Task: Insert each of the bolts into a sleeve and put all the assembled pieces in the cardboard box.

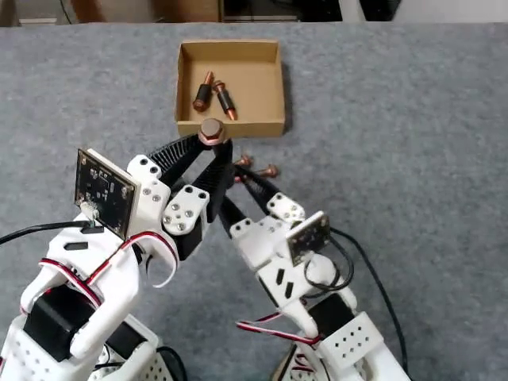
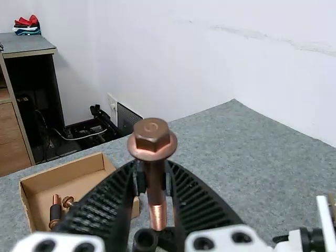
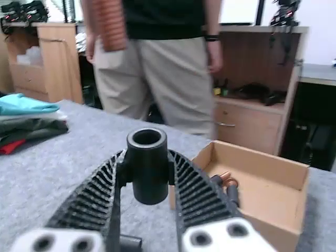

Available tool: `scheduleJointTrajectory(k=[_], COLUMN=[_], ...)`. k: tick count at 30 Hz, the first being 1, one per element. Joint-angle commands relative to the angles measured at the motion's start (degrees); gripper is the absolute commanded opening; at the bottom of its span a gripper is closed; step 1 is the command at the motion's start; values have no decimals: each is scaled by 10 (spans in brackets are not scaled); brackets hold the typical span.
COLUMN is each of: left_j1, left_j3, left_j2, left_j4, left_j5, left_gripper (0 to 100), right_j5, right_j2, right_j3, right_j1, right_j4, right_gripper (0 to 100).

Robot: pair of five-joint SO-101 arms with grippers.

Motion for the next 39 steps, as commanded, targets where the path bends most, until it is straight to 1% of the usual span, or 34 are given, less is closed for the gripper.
scheduleJointTrajectory(k=[1,10,16,22,28,32,37,39], left_j1=[7,8,8,7,3,3,2,2], left_j3=[-11,6,40,82,98,118,127,127], left_j2=[-6,0,0,0,0,0,0,0], left_j4=[-18,-14,-16,-82,-91,-91,-92,-91], left_j5=[-4,-1,-3,-4,-7,-40,-51,-54], left_gripper=[19,19,19,19,19,19,19,19], right_j5=[1,-1,-1,-1,-1,-2,-3,-15], right_j2=[-10,-10,-8,-6,-6,-5,-10,-10], right_j3=[-7,0,0,0,0,0,0,0], right_j1=[19,17,17,17,17,17,17,17], right_j4=[-19,-20,-19,-19,-19,-18,18,21], right_gripper=[1,1,1,1,1,1,1,1])
